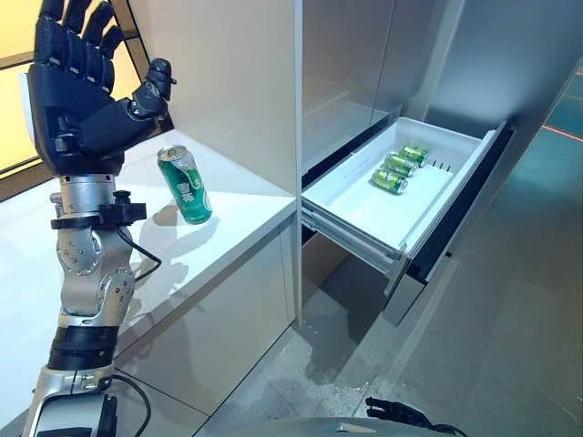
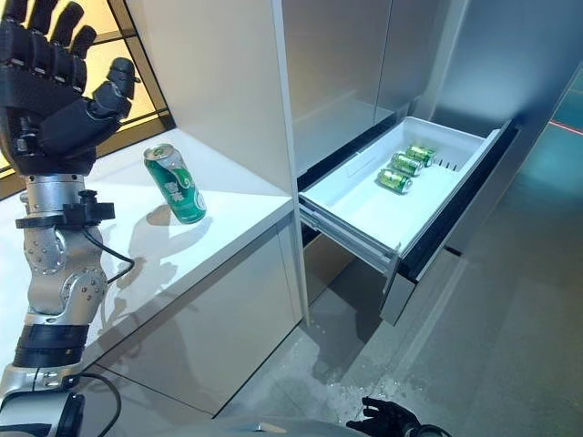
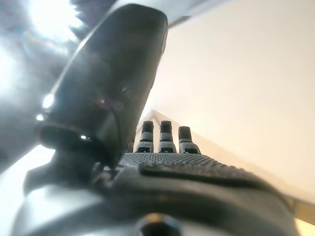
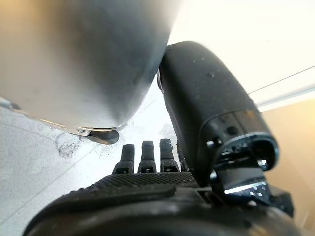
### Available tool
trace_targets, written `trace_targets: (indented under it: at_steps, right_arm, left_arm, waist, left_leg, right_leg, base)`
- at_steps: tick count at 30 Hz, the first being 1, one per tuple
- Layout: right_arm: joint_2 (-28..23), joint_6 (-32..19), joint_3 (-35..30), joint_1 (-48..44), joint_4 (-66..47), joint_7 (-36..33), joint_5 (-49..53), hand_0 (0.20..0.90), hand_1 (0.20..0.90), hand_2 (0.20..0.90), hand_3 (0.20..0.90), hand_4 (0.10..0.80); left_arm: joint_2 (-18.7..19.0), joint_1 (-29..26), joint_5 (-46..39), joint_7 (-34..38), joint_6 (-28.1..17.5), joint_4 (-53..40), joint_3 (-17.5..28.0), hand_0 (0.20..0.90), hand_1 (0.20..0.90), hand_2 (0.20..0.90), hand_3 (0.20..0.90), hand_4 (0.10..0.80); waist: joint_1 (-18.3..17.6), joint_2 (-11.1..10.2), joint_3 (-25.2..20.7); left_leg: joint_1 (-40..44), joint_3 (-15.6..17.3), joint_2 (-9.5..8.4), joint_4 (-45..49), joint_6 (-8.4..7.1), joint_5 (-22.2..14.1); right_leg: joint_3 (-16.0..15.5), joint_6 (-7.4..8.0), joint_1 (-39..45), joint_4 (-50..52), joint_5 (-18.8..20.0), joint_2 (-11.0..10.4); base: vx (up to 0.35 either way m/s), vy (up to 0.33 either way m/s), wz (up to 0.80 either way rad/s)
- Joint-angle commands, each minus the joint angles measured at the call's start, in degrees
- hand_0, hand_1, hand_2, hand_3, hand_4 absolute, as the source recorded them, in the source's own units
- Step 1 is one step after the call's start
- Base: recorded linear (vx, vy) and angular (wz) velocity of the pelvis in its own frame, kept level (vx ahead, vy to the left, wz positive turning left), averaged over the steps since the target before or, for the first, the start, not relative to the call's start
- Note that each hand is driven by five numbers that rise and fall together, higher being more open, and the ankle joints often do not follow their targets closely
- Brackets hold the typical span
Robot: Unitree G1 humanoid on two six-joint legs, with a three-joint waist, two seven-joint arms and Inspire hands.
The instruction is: Put drinks into fridge and close the fridge
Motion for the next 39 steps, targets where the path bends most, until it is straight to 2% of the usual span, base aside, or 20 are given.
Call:
trace_targets:
  at_steps: [1,9,24,32,39]
  right_arm:
    - [-0.55,0.68,2.86,-0.88,1.11,0.96,0.19,0.900,0.900,0.900,0.900,0.800]
    - [-1.40,1.49,2.69,-0.75,0.80,0.89,-0.01,0.900,0.900,0.900,0.900,0.800]
    - [-2.44,2.16,2.00,-0.32,0.32,1.43,-1.51,0.900,0.900,0.900,0.900,0.800]
    - [-2.94,3.07,1.76,-0.50,-0.07,1.67,-2.14,0.900,0.900,0.900,0.900,0.800]
    - [-3.14,2.97,1.73,-0.49,0.10,1.69,-2.60,0.900,0.900,0.900,0.900,0.800]
  left_arm:
    - [3.55,-8.80,1.88,1.94,0.10,4.56,0.43,0.900,0.900,0.900,0.900,0.800]
    - [4.58,-9.49,-1.49,0.65,3.29,13.54,0.36,0.900,0.900,0.900,0.900,0.800]
    - [6.22,-9.20,-0.88,-2.50,7.69,22.01,-0.08,0.900,0.900,0.900,0.900,0.800]
    - [6.54,-10.54,-6.79,-6.24,6.50,21.55,-1.01,0.900,0.900,0.900,0.900,0.800]
    - [6.77,-11.66,-5.96,-4.74,6.07,21.12,-1.22,0.900,0.900,0.900,0.900,0.800]
  waist:
    - [-0.72,1.06,-0.70]
    - [-1.38,1.44,-0.28]
    - [-1.73,1.68,0.25]
    - [-1.94,1.74,0.30]
    - [-2.27,1.90,0.17]
  left_leg:
    - [0.67,-0.63,-1.80,0.63,1.70,-7.17]
    - [1.00,0.18,-1.78,1.07,1.60,-7.24]
    - [1.46,0.51,-1.88,1.18,1.64,-7.48]
    - [1.51,0.75,-1.93,1.00,1.65,-7.49]
    - [1.57,0.99,-1.97,0.89,1.71,-7.56]
  right_leg:
    - [-0.47,3.21,-3.28,6.09,-5.30,0.64]
    - [-0.04,3.44,-3.16,6.58,-5.41,0.47]
    - [0.20,3.96,-2.85,6.90,-5.56,0.13]
    - [0.29,4.19,-2.89,6.80,-5.44,-0.01]
    - [0.50,4.32,-3.02,6.76,-5.38,-0.07]
  base:
    - [0.000,0.000,0.00]
    - [0.002,0.004,0.00]
    - [0.007,0.009,-0.01]
    - [0.000,0.000,0.00]
    - [0.000,0.000,0.00]
